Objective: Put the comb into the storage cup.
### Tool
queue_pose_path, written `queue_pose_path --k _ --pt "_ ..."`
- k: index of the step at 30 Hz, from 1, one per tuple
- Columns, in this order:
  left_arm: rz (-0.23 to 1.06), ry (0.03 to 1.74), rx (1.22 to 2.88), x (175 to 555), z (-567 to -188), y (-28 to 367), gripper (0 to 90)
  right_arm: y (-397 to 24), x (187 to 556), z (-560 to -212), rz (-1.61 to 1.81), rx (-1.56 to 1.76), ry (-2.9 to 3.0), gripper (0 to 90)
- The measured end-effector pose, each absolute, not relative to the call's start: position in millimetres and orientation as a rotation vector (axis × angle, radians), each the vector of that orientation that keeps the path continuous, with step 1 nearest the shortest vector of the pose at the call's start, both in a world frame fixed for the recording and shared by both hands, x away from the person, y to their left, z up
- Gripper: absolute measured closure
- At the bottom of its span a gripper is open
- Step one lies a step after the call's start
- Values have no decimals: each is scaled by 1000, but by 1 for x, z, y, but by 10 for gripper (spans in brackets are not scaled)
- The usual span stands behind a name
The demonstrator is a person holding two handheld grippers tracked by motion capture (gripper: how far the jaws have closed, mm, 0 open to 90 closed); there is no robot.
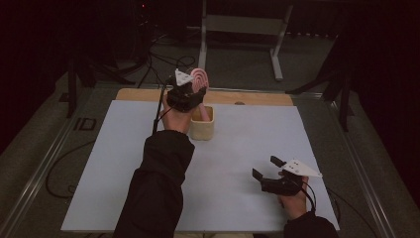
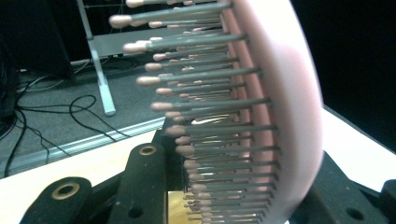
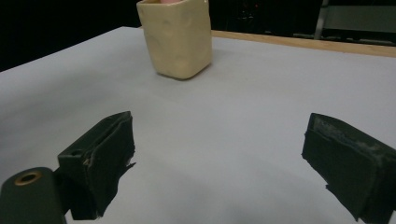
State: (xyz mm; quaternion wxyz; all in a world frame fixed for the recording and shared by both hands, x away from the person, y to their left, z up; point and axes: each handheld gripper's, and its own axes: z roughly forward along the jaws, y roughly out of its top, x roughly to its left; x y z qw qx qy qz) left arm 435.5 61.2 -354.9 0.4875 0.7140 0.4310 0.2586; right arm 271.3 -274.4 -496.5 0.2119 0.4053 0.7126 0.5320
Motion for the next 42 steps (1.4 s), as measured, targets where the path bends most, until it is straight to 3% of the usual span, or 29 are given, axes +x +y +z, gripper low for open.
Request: queue_pose_path --k 42 --pt "597 1068 1759 439 -374 53 638 -274 272 -497 1478 1124 1986 90"
